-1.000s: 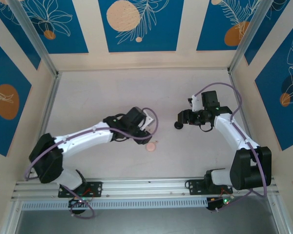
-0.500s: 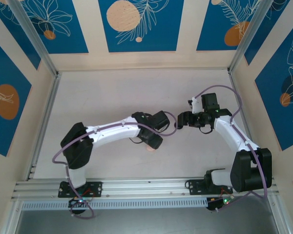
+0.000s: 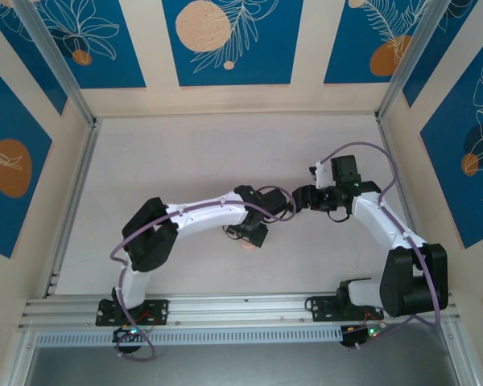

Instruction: Insert wireless bluetooth earbuds into charging case

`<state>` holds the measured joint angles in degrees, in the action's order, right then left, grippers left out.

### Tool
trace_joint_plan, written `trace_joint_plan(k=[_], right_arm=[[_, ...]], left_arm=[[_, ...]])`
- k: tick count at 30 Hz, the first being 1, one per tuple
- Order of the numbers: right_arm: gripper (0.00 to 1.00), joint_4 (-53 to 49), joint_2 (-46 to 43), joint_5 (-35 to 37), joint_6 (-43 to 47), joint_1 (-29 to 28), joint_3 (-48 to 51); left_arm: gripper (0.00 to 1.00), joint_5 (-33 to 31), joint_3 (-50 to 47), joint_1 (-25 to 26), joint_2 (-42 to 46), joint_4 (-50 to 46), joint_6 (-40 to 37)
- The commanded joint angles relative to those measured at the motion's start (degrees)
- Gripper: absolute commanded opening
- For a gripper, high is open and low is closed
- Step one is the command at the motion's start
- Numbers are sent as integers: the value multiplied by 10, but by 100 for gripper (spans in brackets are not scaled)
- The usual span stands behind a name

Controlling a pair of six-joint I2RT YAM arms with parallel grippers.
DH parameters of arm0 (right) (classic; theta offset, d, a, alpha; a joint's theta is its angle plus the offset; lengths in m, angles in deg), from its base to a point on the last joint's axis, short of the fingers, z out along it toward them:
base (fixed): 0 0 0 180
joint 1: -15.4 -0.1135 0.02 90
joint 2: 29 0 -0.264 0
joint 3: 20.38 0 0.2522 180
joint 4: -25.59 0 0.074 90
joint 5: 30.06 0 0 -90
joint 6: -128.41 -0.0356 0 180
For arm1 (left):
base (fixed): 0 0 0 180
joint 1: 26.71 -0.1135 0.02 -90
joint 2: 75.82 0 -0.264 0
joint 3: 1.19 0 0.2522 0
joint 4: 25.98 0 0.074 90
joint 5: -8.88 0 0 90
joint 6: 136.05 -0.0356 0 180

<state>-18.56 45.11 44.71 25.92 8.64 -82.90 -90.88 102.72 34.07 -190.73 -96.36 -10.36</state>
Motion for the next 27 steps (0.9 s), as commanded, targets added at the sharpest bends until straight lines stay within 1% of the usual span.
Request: trace_joint_plan(k=[1,3,13,20,27], right_arm=[[53,3,1,-14,-6,-4,5],[52,3,1,-15,-4,-4,5],[53,4,1,-12,-5,-8,5],[53,5,1,-10,-6,-11,4],[53,4,1,-7,-3,-14,3]], left_arm=[[63,2,18,5,-23,-22,28],[63,18,13,4,-28,-10,26],[64,35,9,5,-49,4,29],[60,54,2,4,-58,19,27],[59,52,-10,1,-62,20,28]])
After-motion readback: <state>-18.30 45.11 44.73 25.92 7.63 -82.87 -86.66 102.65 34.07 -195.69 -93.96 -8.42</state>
